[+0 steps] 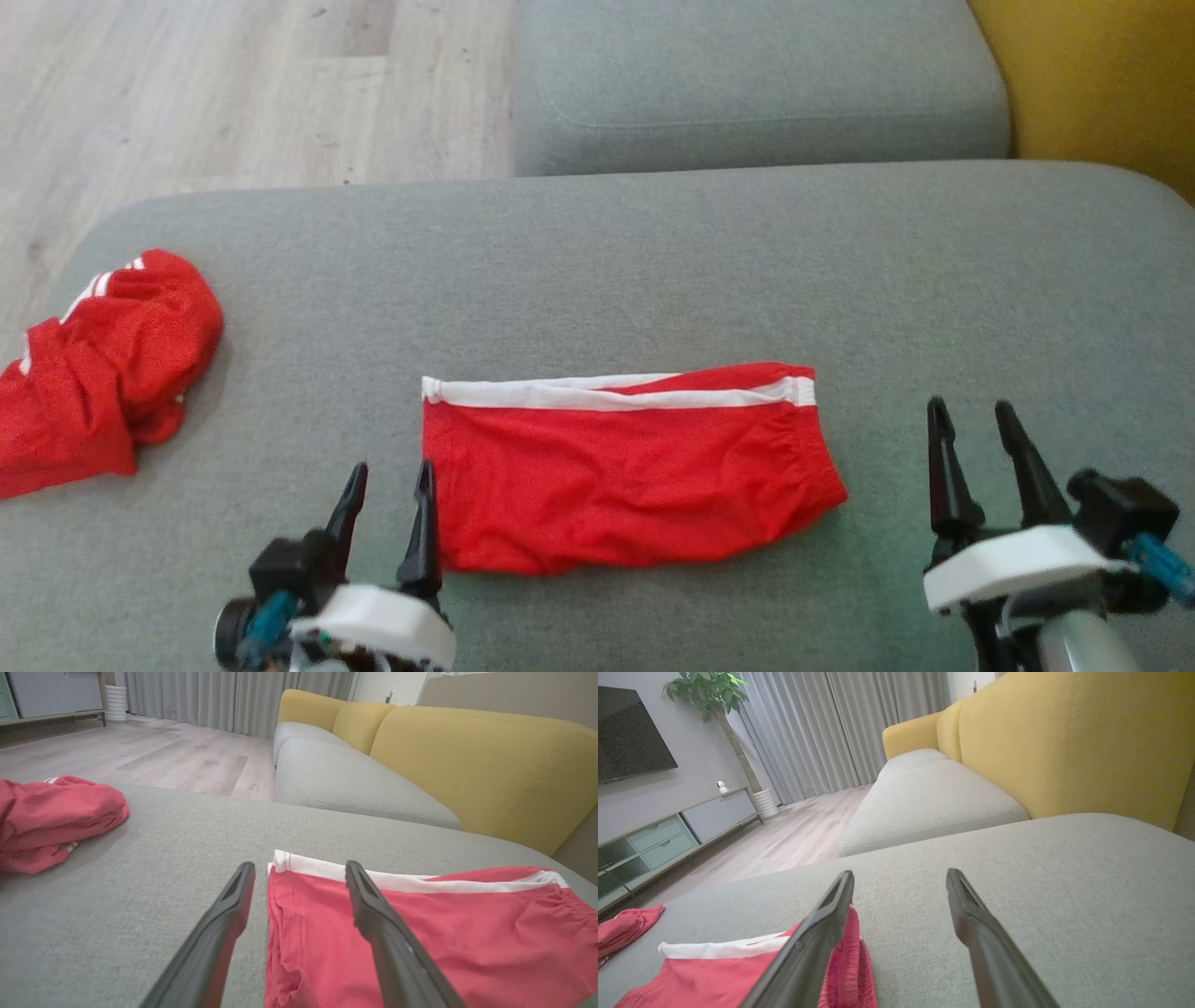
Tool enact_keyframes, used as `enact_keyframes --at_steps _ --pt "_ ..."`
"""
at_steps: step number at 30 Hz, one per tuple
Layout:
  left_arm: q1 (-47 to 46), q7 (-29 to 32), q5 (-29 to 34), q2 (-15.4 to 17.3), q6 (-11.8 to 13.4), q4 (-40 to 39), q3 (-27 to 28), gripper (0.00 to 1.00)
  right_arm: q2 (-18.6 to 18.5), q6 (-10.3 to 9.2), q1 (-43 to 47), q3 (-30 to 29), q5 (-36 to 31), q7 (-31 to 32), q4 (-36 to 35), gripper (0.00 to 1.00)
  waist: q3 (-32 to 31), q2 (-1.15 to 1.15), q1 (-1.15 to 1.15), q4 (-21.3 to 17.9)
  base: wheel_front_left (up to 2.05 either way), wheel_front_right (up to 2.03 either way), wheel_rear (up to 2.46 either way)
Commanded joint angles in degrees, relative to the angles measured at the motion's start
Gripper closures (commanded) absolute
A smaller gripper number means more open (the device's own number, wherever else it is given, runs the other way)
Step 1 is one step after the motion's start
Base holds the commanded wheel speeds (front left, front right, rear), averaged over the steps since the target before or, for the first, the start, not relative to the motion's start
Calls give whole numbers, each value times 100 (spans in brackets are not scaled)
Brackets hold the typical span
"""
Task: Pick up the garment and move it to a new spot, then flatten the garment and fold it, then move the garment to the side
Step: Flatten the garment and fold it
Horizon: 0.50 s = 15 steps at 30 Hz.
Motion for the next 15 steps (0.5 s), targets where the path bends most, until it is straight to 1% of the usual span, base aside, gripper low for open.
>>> enact_keyframes --at_steps 1,8,15 --pt "-40 -90 46 146 62 -265 257 0 -22 -4 -68 123 -47 14 -191 0 -45 0 0 67 0 0 0" --pt "368 -20 91 291 279 -716 239 0 -22 -4 39 257 -79 104 -81 0 -108 0 0 306 0 0 0" --pt "494 112 111 368 365 -989 186 0 -22 -4 -97 365 -124 188 226 0 -111 0 0 556 0 0 0"
